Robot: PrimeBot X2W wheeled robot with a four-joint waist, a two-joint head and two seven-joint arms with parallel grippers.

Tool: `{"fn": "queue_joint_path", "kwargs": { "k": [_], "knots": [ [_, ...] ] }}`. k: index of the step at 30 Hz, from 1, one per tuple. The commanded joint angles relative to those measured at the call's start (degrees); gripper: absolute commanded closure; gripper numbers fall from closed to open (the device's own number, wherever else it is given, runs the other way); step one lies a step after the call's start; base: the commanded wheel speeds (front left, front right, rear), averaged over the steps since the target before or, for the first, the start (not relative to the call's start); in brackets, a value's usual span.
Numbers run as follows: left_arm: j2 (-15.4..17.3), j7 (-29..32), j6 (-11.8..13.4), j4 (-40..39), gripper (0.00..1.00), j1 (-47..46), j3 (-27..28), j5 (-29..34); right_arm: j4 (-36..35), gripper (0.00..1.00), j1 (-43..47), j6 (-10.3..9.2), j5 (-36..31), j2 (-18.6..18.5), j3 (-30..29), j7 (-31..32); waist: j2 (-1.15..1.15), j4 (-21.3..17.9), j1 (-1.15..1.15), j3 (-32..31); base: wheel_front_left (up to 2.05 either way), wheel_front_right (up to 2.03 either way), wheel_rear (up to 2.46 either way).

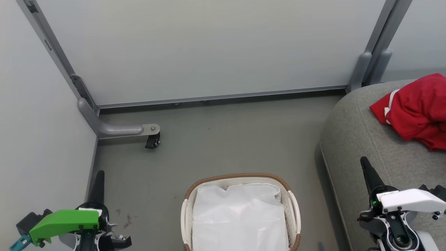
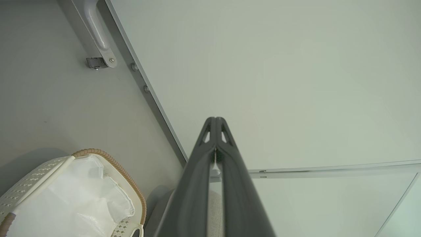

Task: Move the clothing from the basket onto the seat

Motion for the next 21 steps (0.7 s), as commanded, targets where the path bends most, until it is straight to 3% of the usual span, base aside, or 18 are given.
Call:
{"fn": "queue_joint_path", "kwargs": {
  "k": [1, 21],
  "knots": [
    [0.25, 0.31, -0.37, -0.45, 1.0, -1.37, 0.46, -1.04, -0.59, 1.0, 0.46, -0.01, 1.37, -0.35, -0.26, 0.34, 0.0, -0.01, 0.0, -0.02, 0.0, 0.0, 0.0],
    [0.28, 2.56, -0.91, -1.23, 1.0, -1.6, 1.97, -8.39, -1.57, 1.0, 0.88, -0.01, 9.47, -0.43, -0.81, 2.57, 0.0, -0.19, 0.0, -0.31, 0.0, 0.0, 0.0]
  ]
}}
